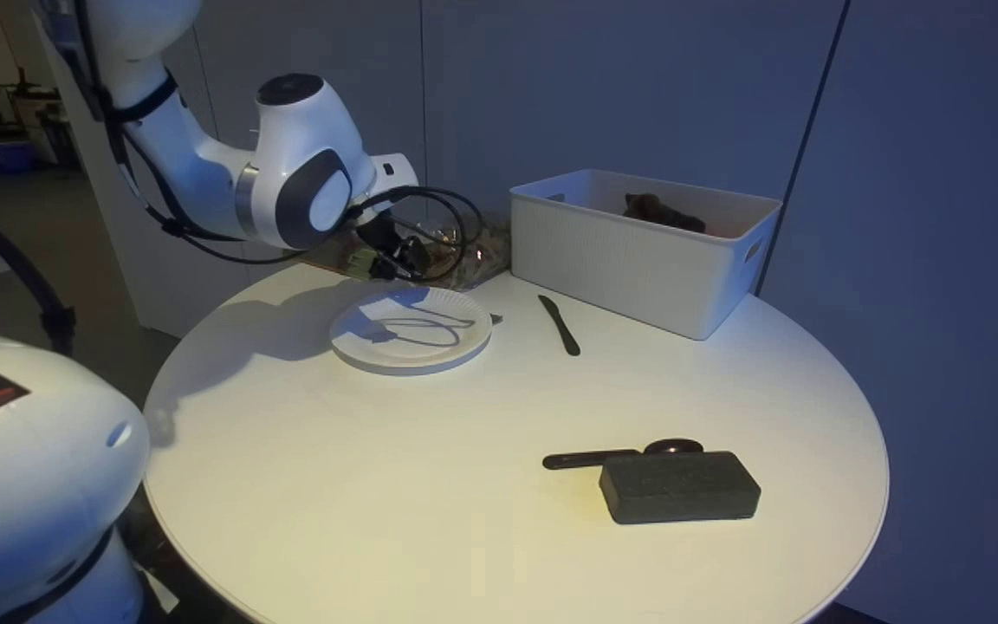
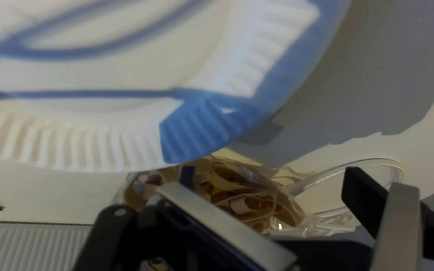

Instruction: Move the white plate backwards then put some rubber bands on the plate.

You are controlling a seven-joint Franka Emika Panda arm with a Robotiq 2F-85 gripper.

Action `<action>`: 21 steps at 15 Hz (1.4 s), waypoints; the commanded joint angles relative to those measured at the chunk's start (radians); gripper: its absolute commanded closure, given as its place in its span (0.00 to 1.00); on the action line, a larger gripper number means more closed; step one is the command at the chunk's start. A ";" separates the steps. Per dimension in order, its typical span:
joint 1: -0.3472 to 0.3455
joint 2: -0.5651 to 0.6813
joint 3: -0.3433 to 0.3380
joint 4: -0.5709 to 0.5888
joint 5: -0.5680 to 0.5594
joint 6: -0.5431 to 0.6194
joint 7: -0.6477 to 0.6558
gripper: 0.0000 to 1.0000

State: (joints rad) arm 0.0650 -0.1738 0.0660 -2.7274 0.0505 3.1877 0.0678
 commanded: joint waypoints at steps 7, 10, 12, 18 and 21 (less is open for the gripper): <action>-0.277 0.004 0.190 0.033 -0.035 0.121 -0.022 0.00; -0.218 0.026 0.180 0.046 -0.055 0.087 -0.045 0.00; -0.149 0.050 0.160 0.053 -0.054 0.078 -0.041 0.00; -0.264 0.057 0.227 0.061 -0.064 0.110 -0.093 0.00; -0.337 0.063 0.259 0.078 -0.059 0.106 -0.125 0.00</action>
State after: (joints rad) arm -0.1974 -0.1186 0.2813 -2.6760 0.0083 3.2810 -0.0292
